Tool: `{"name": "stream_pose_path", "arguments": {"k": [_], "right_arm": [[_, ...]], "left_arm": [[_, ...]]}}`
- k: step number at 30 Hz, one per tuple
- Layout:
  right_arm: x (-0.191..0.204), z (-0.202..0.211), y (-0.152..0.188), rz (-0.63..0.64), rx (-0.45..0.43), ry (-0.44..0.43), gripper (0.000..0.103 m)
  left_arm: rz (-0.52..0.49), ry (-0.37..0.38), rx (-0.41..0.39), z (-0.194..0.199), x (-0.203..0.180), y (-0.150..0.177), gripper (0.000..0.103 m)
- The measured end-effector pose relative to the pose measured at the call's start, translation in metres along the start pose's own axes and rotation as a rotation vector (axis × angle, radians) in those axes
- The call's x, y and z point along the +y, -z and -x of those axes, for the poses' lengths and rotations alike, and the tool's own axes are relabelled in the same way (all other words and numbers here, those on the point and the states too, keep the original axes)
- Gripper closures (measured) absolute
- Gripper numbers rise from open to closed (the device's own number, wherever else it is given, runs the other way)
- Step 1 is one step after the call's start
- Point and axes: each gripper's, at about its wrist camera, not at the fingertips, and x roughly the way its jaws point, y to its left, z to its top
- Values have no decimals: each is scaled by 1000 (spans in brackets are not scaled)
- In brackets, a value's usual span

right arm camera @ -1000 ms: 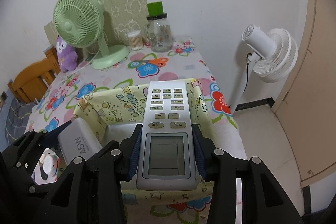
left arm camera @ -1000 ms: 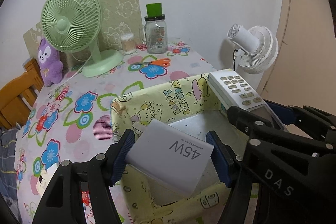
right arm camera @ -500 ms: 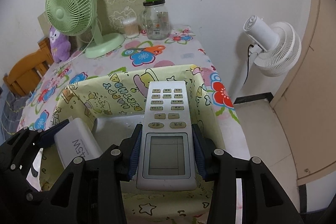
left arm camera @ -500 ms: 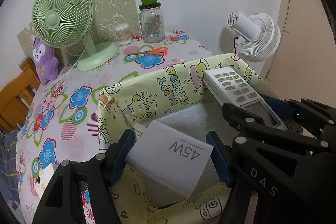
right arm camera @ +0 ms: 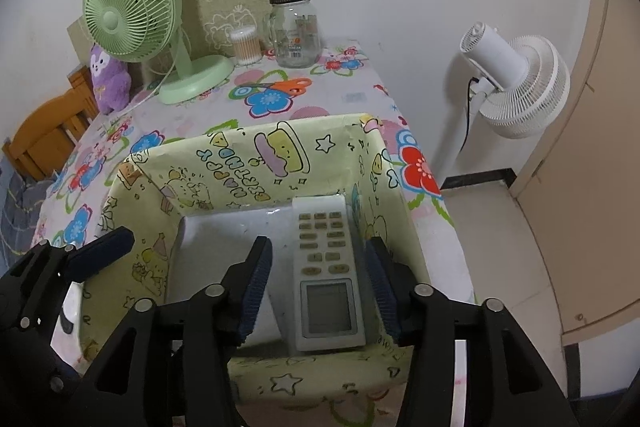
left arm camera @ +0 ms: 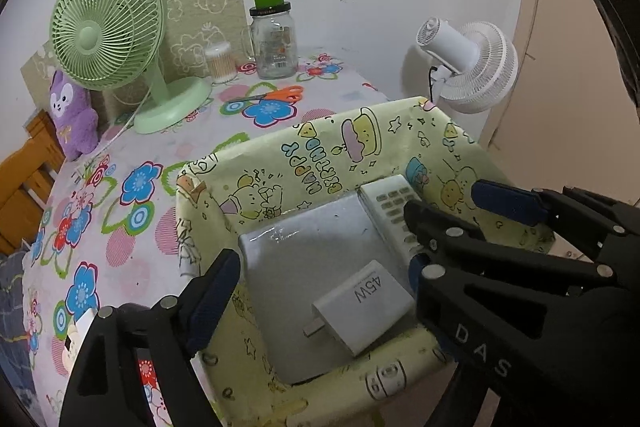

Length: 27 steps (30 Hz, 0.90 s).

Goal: Organize rigid objects
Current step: 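Withdraw both open tools from the box toward the remaining objects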

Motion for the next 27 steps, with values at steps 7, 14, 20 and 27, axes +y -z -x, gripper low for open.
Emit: {"name": "stream_pose_path", "arguments": {"k": [7,14,20,27], "right_arm": [[8,25,8,-10,-36,13,29],[21,53,20,-6,-67,18,24],[35,78,30,2,-125,28,14],[51,98,42,20,-154,28,11]], "left_arm": [[12,23,-16,21,5,7,14],[13,30,-37,46,10,17,14],[27,16,-71,69,19,26,14],[51,-4,-103,89,32,40,14]]}}
